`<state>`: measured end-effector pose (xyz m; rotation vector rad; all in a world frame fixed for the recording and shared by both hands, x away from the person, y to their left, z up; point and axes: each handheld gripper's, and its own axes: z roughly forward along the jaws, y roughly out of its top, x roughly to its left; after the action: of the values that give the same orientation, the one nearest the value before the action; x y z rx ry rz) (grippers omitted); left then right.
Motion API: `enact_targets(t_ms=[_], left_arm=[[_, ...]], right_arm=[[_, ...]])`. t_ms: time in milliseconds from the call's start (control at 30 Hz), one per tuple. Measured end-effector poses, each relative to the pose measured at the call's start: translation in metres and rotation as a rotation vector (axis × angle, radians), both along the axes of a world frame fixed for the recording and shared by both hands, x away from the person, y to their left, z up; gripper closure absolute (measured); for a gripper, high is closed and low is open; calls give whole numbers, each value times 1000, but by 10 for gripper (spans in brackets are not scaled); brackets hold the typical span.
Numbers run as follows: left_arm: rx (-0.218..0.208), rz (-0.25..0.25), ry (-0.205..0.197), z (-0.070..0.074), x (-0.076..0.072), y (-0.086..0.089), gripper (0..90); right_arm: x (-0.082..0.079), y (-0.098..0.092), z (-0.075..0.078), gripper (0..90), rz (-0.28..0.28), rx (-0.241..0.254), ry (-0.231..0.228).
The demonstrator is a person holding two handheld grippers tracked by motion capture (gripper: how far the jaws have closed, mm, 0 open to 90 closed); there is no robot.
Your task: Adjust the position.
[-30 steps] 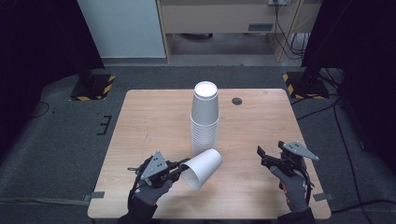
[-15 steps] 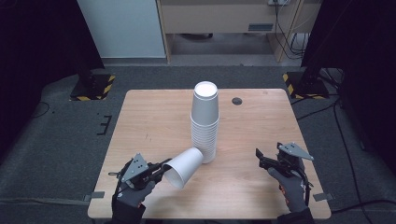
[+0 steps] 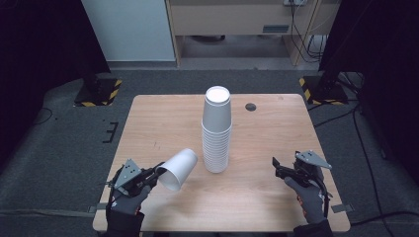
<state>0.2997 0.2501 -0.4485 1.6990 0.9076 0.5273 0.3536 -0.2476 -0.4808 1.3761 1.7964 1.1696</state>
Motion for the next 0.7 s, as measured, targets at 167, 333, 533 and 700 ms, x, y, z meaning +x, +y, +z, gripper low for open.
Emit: enact_targets(t_ms=[167, 333, 533, 700], left_arm=[[-3, 53, 14, 1, 2, 11, 852], [-1, 98, 30, 2, 4, 17, 852], [41, 141, 65, 4, 6, 21, 851], [71, 155, 132, 4, 10, 24, 851]], right_arm=[[1, -1, -1, 103, -4, -11, 4], [2, -3, -1, 102, -9, -12, 7], [3, -3, -3, 102, -13, -25, 13], [3, -4, -4, 102, -16, -35, 18]])
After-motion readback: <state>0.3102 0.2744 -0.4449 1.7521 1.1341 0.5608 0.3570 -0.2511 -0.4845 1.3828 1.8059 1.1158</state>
